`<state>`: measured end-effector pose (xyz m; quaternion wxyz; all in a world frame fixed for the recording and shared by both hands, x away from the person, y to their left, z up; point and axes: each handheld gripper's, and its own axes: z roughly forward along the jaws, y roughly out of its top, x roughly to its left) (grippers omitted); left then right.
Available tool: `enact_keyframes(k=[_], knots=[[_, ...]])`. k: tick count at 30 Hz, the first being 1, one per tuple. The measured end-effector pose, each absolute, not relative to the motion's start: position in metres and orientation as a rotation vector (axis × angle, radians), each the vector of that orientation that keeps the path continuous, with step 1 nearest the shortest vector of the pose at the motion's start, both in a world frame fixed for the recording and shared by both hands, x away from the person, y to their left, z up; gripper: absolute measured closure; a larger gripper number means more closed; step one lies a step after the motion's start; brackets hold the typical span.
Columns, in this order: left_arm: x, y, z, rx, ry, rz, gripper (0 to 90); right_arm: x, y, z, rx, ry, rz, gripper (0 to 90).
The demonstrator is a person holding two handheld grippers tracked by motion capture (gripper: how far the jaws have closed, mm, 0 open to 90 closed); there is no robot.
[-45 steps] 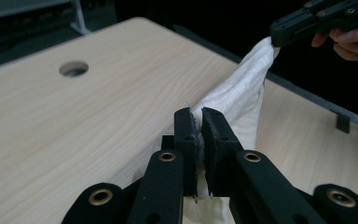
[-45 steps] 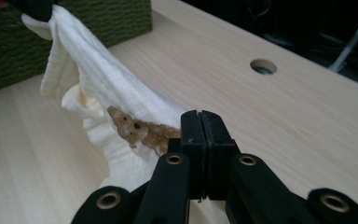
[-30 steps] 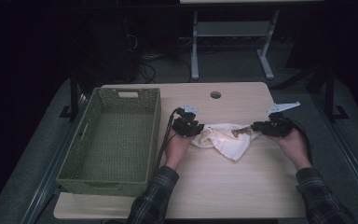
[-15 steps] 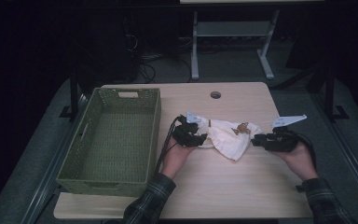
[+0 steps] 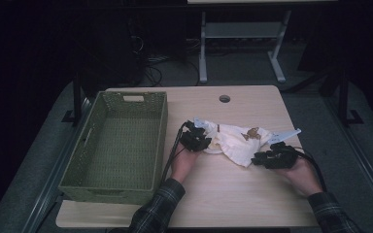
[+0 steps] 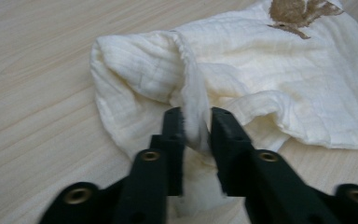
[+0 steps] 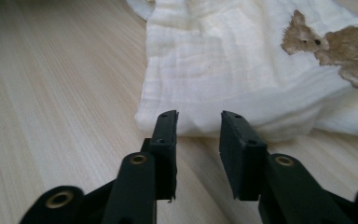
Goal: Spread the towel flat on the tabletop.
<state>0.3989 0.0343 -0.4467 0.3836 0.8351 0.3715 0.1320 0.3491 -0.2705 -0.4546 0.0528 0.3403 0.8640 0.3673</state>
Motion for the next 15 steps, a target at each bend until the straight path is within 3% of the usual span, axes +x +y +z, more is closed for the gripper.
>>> enact_keyframes(k=[8, 12, 15], knots=[[0.386, 0.038, -0.442, 2.125, 0.928, 0.304, 84.7, 0.362, -0.256, -0.461, 1.053, 2.634, 1.083, 78.6], [0.377, 0.040, -0.439, 2.115, 0.921, 0.275, 84.5, 0.368, -0.248, -0.464, 1.014, 2.640, 1.042, 89.3], [0.374, 0.040, -0.436, 2.118, 0.898, 0.270, 84.5, 0.371, -0.244, -0.463, 1.000, 2.626, 1.042, 89.6]])
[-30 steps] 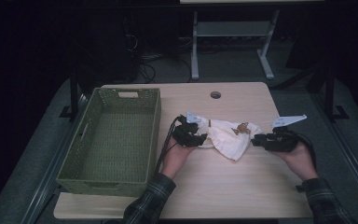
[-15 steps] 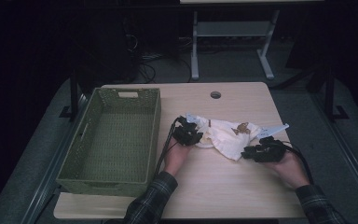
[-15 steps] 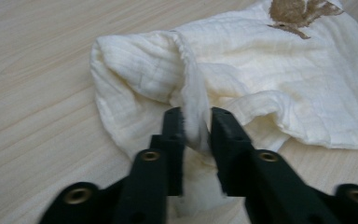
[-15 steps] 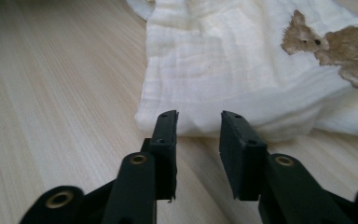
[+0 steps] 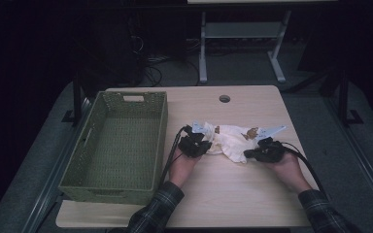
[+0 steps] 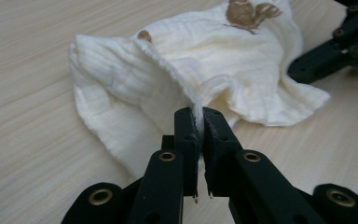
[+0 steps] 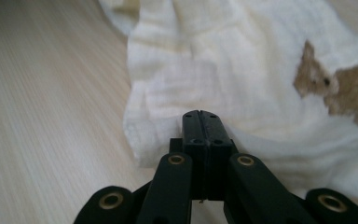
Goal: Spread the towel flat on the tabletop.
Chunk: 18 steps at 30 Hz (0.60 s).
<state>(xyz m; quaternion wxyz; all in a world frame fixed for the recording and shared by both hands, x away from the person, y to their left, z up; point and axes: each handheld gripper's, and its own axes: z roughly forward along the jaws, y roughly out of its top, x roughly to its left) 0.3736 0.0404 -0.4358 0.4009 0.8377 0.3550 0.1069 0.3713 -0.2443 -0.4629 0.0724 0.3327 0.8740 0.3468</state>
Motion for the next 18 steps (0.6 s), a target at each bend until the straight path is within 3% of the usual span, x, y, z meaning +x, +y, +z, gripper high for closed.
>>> enact_keyframes(k=[8, 18], knots=[[0.366, 0.043, -0.431, 2.093, 0.886, 0.233, 84.4, 0.379, -0.238, -0.442, 0.953, 2.504, 1.206, 89.8], [0.370, 0.043, -0.440, 2.075, 0.914, 0.191, 84.3, 0.394, -0.227, -0.447, 0.958, 2.499, 1.184, 87.1]])
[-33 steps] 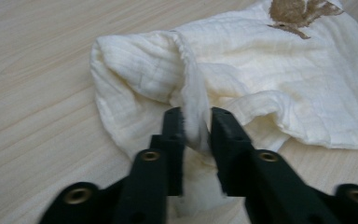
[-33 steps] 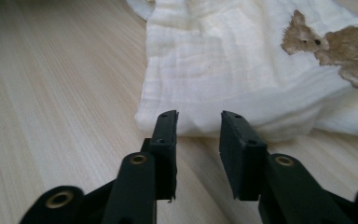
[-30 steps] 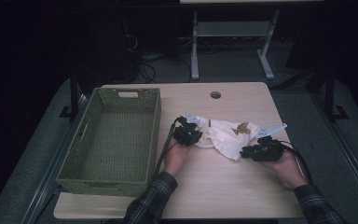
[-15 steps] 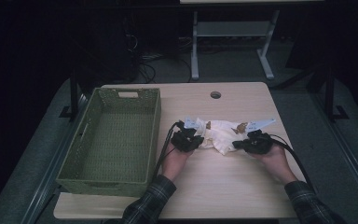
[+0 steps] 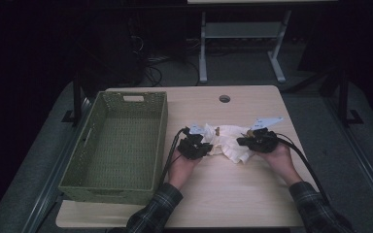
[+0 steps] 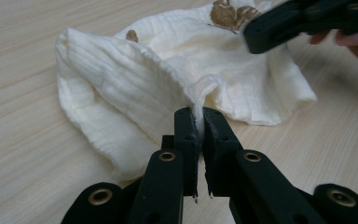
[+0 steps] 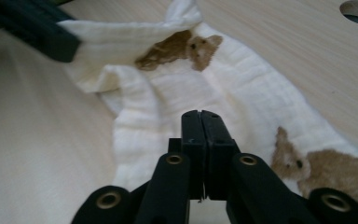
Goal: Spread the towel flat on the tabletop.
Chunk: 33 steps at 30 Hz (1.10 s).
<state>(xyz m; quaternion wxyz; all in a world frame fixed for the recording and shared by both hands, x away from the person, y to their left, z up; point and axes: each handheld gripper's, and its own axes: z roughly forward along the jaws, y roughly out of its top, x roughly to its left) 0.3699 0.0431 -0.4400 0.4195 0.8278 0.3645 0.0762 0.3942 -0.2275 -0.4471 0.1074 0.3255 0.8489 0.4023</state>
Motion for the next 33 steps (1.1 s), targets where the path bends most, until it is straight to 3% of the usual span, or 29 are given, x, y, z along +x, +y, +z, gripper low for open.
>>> enact_keyframes(k=[3, 7, 17, 33], knots=[[0.370, 0.043, -0.440, 2.071, 0.915, 0.188, 84.3, 0.400, -0.229, -0.443, 0.968, 2.474, 1.212, 84.2], [0.372, 0.045, -0.441, 2.077, 0.911, 0.187, 84.3, 0.378, -0.251, -0.428, 0.978, 2.460, 1.242, 82.8], [0.372, 0.042, -0.443, 2.080, 0.908, 0.181, 84.3, 0.337, -0.274, -0.448, 1.053, 2.585, 1.098, 80.5], [0.374, 0.045, -0.442, 2.072, 0.915, 0.179, 84.4, 0.361, -0.245, -0.459, 0.997, 2.605, 1.143, 81.3]])
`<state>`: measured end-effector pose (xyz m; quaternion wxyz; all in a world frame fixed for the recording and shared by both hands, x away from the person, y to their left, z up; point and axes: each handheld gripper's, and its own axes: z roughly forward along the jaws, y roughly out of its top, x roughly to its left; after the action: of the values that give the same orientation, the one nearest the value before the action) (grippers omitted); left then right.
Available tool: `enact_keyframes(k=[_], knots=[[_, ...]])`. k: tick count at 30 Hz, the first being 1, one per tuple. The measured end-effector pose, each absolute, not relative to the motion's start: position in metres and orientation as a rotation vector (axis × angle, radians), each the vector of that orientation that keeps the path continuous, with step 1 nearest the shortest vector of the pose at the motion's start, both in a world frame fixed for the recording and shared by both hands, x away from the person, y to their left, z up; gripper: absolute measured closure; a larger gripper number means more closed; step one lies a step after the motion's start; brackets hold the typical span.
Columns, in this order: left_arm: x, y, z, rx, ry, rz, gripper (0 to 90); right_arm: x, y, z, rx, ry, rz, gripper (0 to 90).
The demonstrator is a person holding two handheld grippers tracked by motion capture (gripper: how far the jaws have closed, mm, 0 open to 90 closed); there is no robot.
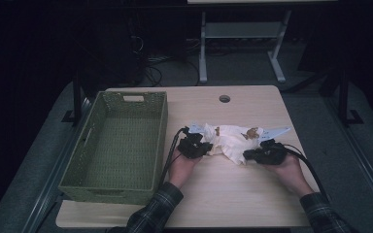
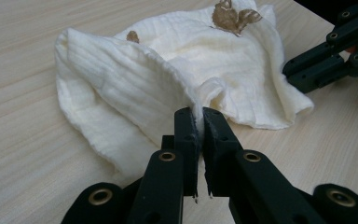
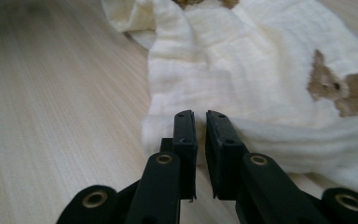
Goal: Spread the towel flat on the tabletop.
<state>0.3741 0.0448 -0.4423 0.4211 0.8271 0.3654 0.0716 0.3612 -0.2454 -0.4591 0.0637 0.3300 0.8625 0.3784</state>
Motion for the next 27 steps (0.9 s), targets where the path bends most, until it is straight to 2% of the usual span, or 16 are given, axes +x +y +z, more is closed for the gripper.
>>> enact_keyframes(k=[11, 16, 21, 27], knots=[[0.375, 0.045, -0.443, 2.071, 0.921, 0.170, 84.4, 0.352, -0.233, -0.468, 0.938, 2.680, 1.122, 70.5], [0.375, 0.045, -0.443, 2.066, 0.921, 0.173, 84.8, 0.349, -0.233, -0.468, 0.918, 2.645, 1.068, 85.2], [0.373, 0.047, -0.437, 2.042, 0.922, 0.194, 85.2, 0.348, -0.242, -0.463, 0.914, 2.629, 1.053, 86.6], [0.370, 0.049, -0.426, 2.028, 0.914, 0.231, 85.2, 0.344, -0.276, -0.448, 0.988, 2.563, 1.102, 86.7]])
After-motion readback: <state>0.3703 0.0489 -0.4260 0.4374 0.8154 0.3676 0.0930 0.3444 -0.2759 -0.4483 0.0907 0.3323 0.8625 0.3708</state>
